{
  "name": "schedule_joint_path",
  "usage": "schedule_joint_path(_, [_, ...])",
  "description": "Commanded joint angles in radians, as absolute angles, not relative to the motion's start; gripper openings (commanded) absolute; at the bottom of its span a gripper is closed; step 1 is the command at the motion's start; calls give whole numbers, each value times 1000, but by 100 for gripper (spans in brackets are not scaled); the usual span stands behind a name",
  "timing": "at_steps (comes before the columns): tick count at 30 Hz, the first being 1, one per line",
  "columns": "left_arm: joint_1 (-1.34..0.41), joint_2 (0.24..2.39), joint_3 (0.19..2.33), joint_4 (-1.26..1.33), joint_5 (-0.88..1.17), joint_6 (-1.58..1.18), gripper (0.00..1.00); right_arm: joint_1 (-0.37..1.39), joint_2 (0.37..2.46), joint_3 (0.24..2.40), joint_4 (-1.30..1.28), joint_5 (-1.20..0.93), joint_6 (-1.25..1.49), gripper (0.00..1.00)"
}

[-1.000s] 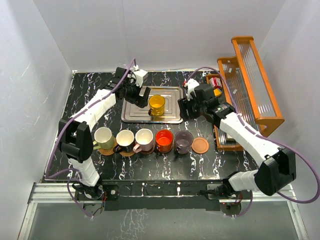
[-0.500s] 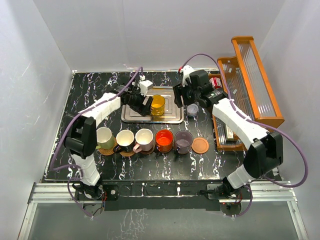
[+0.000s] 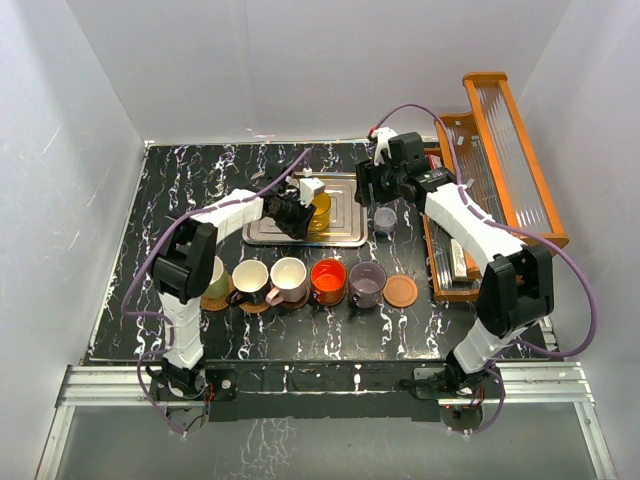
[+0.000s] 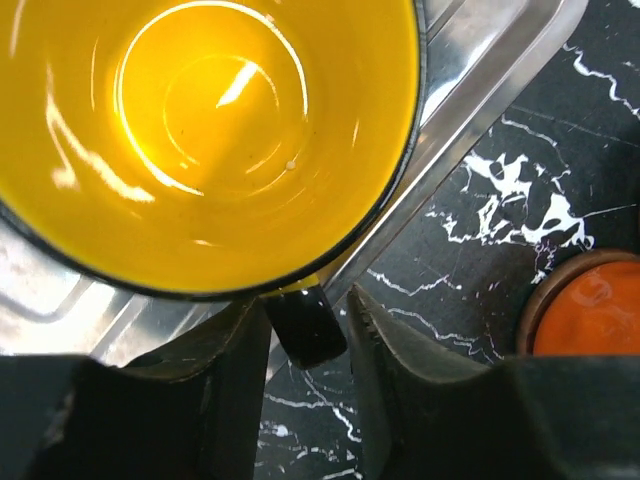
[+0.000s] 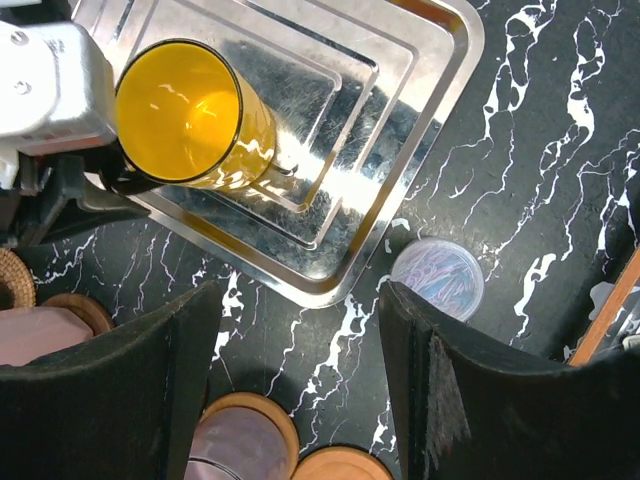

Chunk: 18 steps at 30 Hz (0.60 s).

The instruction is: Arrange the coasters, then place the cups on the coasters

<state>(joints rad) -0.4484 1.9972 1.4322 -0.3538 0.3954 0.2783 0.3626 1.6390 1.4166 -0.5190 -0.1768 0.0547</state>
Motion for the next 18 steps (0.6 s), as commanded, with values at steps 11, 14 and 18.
schedule_joint_path(11, [-485, 1994, 1462, -296, 443, 352, 20, 354, 1730, 1517, -439, -222, 79, 61])
schedule_joint_path(14, [-499, 1992, 1467, -303, 447, 382, 20, 354, 1756, 1526, -433, -218, 82, 61])
schedule_joint_path(18, [-523, 2001, 1476, -308, 436, 405, 20, 340, 1801, 1545, -430, -230, 97, 61])
